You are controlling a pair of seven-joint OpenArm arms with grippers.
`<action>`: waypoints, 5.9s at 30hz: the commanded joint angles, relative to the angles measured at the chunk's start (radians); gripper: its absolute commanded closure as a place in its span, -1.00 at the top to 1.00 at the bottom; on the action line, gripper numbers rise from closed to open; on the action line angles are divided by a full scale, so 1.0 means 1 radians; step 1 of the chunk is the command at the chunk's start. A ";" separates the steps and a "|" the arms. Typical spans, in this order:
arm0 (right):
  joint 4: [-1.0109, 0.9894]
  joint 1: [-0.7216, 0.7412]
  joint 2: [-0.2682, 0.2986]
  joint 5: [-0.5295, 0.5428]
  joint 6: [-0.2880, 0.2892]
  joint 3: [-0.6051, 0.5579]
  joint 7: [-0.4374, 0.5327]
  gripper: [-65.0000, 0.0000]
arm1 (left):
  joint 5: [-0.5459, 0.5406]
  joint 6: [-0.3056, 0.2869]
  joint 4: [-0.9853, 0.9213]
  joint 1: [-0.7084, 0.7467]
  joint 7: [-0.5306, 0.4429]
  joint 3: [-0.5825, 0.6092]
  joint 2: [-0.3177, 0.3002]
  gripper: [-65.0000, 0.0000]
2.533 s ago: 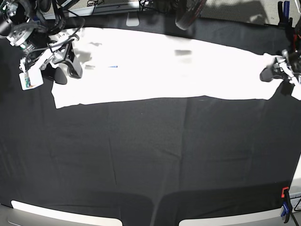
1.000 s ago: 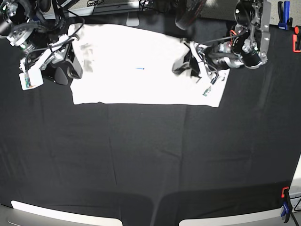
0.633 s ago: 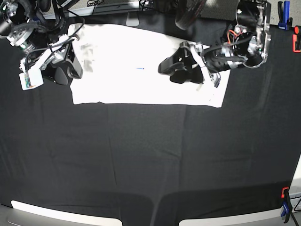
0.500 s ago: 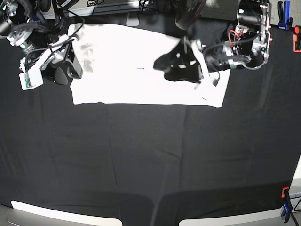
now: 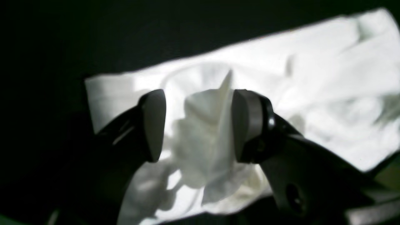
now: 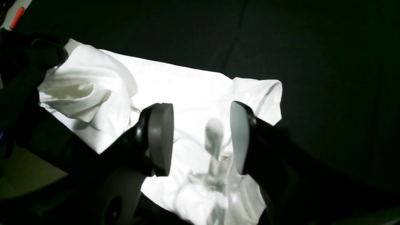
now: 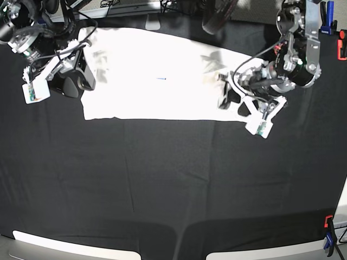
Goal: Layout the t-shirt on the table in an organized manner, then fold the t-shirt properly
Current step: 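Lift the strip end with the left gripper and fold it toward the right gripper, then lay the folded end down, open the left gripper and raise both grippers, then lower the right gripper onto the strip's other end and grasp it, then fold the grasped end with the right gripper toward the left gripper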
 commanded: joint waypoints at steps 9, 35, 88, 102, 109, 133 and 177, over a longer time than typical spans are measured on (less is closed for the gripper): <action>0.019 0.002 0.008 0.028 0.006 0.005 0.033 -0.13 | -0.226 -0.046 0.011 0.032 0.007 0.004 0.000 -0.03; 0.019 0.002 0.008 0.019 0.006 0.005 0.047 -0.13 | -0.297 -0.114 -0.227 -0.218 -0.006 0.192 0.183 -0.03; -0.743 0.183 0.238 0.106 0.006 0.012 0.012 0.47 | -0.241 -0.180 -0.241 -0.216 -0.085 0.192 0.136 -0.03; -0.745 0.188 0.179 0.098 0.006 0.012 0.021 0.46 | -0.216 -0.180 -0.267 -0.219 -0.077 0.288 0.150 -0.03; -0.748 0.188 0.161 0.138 0.006 0.012 0.022 0.45 | -0.216 -0.180 -0.267 -0.214 -0.063 0.305 0.149 -0.03; -0.975 0.238 0.161 0.299 0.006 -0.108 0.005 0.45 | -0.216 -0.180 -0.267 -0.213 -0.032 0.305 0.149 -0.03; -0.968 0.587 0.299 0.042 0.006 -0.257 0.022 -1.00 | -0.216 -0.180 -0.267 -0.213 -0.029 0.305 0.149 -0.03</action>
